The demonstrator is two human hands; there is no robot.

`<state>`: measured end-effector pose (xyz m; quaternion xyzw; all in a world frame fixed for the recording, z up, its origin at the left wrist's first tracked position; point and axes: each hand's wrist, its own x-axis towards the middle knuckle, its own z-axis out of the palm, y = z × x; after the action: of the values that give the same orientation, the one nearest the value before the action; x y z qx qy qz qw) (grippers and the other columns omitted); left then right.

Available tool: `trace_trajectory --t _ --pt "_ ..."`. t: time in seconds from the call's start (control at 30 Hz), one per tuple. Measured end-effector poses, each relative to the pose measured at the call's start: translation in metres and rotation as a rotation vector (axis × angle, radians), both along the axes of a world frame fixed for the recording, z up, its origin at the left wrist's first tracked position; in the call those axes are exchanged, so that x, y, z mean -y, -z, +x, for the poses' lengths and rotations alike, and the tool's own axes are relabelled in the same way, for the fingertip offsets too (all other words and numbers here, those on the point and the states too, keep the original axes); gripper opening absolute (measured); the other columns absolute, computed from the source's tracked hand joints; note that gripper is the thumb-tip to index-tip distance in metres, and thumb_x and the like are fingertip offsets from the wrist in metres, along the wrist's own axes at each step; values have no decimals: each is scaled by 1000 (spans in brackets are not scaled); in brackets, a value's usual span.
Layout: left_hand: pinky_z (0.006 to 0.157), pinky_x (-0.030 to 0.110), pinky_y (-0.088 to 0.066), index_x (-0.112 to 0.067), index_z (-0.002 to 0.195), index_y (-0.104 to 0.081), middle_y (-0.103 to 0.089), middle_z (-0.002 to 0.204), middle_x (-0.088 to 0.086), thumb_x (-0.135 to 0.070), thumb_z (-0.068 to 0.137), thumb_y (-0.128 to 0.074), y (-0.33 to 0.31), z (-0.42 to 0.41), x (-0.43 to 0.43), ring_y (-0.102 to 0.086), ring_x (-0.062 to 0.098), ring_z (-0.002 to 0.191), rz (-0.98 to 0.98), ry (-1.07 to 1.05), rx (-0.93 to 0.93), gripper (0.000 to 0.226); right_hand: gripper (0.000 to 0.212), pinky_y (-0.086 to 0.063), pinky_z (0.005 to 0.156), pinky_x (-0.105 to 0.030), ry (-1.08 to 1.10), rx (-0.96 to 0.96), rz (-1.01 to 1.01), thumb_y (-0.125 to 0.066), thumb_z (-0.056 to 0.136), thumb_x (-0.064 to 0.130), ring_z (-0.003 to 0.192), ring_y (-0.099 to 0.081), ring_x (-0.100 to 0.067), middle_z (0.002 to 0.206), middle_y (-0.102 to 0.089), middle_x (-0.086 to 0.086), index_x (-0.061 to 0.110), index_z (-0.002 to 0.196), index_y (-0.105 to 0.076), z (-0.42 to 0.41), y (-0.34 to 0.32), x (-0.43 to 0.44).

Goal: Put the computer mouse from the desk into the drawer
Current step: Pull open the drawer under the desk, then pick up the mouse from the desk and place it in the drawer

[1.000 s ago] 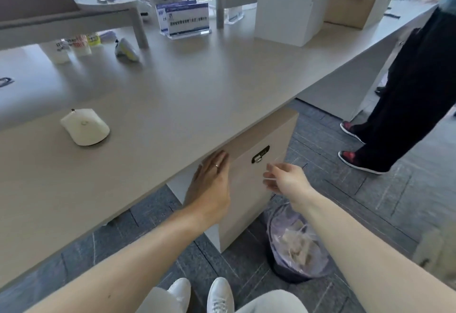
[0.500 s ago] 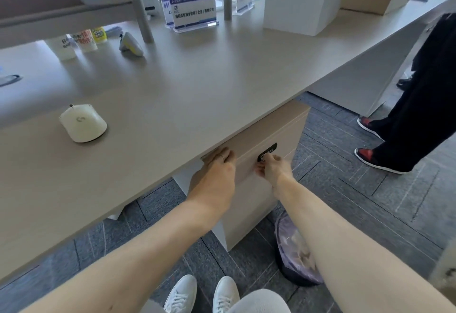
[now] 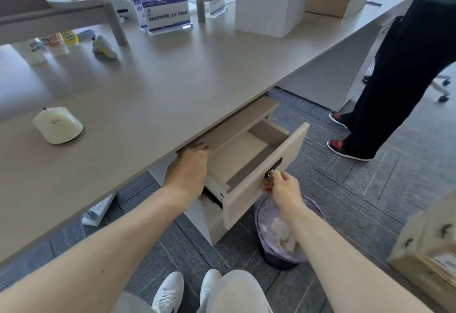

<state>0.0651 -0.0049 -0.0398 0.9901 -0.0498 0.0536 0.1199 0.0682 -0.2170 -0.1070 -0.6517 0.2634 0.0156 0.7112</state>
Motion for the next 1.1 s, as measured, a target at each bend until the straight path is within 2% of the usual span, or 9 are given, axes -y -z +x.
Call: trace_trajectory --t 0.07,0.13,0.27,0.5,0.67,0.77,0.87,1.03,1.1 --pt "75 41 -61 -7 108 -66 -72 108 7 22 76 -45 0 -1 -1 -70 27 94 2 17 7 47 28 -49 60 -33 17 -3 -30 -46 102 12 59 -53 -21 67 -58 -10 5 79 -58 -18 0 18" --pt "70 42 -61 -5 99 -65 -71 102 9 23 77 -40 -2 -3 0 -70 30 89 -13 20 13 43 27 -51 63 -34 26 -12 -50 -46 102 14 62 -56 -21 69 -61 -10 5 81 -61 -37 0 36" --pt "86 45 -58 -2 114 -64 -64 128 14 25 76 -39 -3 -11 6 -63 34 112 -28 5 6 53 25 -52 68 -36 72 -28 -55 -47 101 13 65 -58 -23 72 -62 -13 5 81 -59 -71 -4 66" --pt "84 34 -52 1 127 -55 -62 128 21 20 80 -49 -8 -23 20 -61 35 116 11 -52 -16 51 27 -55 77 -42 146 -50 -23 -50 99 13 65 -58 -24 67 -62 -11 8 75 -58 -100 0 93" --pt "91 39 -51 1 130 -54 -58 137 19 21 80 -45 -9 -24 20 -58 36 122 -2 -51 -19 54 27 -56 73 -38 136 -53 -65 -50 100 17 66 -61 -23 70 -65 -11 8 76 -60 -106 0 98" --pt "87 39 -51 2 122 -55 -61 129 19 22 77 -47 -7 -23 21 -58 35 118 -10 -45 -10 50 26 -54 59 -25 125 -44 -88 -48 101 15 64 -61 -20 71 -64 -10 7 79 -60 -108 -2 100" --pt "87 41 -51 1 120 -56 -61 127 19 21 78 -45 -6 -22 21 -58 36 118 -26 -51 -2 48 23 -53 50 -17 116 -42 -101 -47 101 14 62 -60 -19 72 -64 -11 5 83 -59 -108 -3 100" --pt "99 41 -47 1 129 -53 -57 139 18 20 79 -46 -1 -20 19 -53 35 129 -31 -63 -5 54 21 -53 48 -16 102 -64 -122 -46 102 13 62 -62 -18 76 -66 -12 2 94 -62 -110 -3 101" --pt "100 40 -47 1 130 -53 -56 141 17 19 79 -48 0 -18 17 -51 34 131 -26 -38 -8 54 20 -59 56 -24 98 -91 -72 -47 102 14 65 -65 -20 80 -67 -13 1 99 -62 -109 -4 101"
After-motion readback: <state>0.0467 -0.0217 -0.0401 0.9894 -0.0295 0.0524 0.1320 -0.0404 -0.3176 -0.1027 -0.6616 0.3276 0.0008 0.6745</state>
